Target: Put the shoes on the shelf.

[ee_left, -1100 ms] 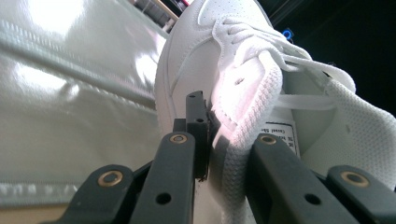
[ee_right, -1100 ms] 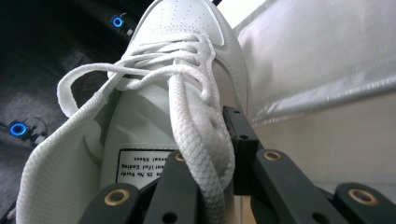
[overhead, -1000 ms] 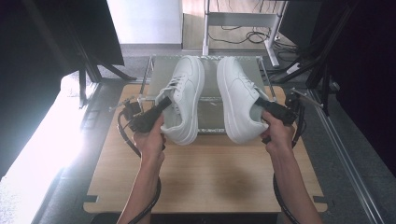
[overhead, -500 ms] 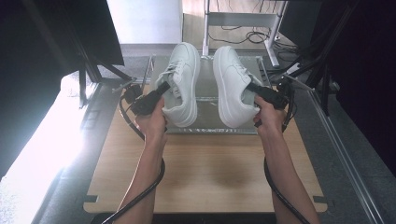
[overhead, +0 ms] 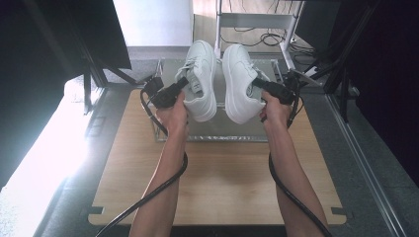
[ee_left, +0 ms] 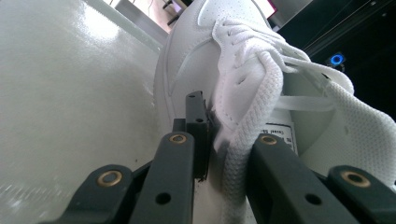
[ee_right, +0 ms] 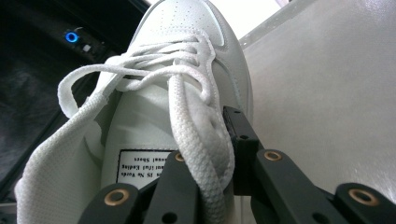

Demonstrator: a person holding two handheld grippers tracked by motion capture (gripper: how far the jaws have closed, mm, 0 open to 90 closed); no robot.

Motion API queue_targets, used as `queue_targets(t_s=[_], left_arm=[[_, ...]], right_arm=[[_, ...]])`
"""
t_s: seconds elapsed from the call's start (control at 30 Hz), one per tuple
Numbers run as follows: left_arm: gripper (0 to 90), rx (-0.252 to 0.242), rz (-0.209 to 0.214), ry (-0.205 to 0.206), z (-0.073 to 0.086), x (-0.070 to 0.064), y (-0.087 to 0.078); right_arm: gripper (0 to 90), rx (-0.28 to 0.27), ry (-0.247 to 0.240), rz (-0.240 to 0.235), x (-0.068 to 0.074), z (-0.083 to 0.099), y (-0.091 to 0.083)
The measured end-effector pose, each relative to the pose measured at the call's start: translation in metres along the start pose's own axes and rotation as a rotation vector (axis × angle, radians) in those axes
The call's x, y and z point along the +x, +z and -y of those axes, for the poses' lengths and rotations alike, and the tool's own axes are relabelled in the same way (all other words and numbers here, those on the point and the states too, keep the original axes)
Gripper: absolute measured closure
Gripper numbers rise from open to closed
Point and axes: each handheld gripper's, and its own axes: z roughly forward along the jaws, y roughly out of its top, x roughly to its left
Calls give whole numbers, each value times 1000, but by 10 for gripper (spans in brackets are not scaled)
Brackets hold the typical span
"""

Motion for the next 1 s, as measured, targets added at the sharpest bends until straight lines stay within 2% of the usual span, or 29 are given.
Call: queue_targets(t_s=[0.1, 0.23, 0.3, 0.43, 0.7, 0.83, 0.93, 1.0], left_arm=[[828, 7, -9, -9, -3, -2, 9], [826, 4, -51, 20, -9, -8, 15], [824, 4, -69, 13, -11, -8, 18], [812, 16, -66, -12, -13, -8, 22], [757, 46, -80, 18, -13, -14, 28], [683, 67, -85, 40, -12, -19, 33], [644, 84, -94, 61, -13, -22, 36], [606, 91, -71, 69, -13, -21, 37]], right_arm=[[845, 2, -2, 14, 2, -3, 8], [844, -11, -25, 42, 6, -7, 14], [841, -14, -25, 58, 8, -9, 17], [820, -13, -28, 72, 10, -11, 21], [743, -18, -22, 83, 14, -9, 28], [675, -12, 0, 61, 14, -8, 31], [634, 0, -19, 57, 17, -8, 33], [616, 4, -21, 58, 17, -8, 34]])
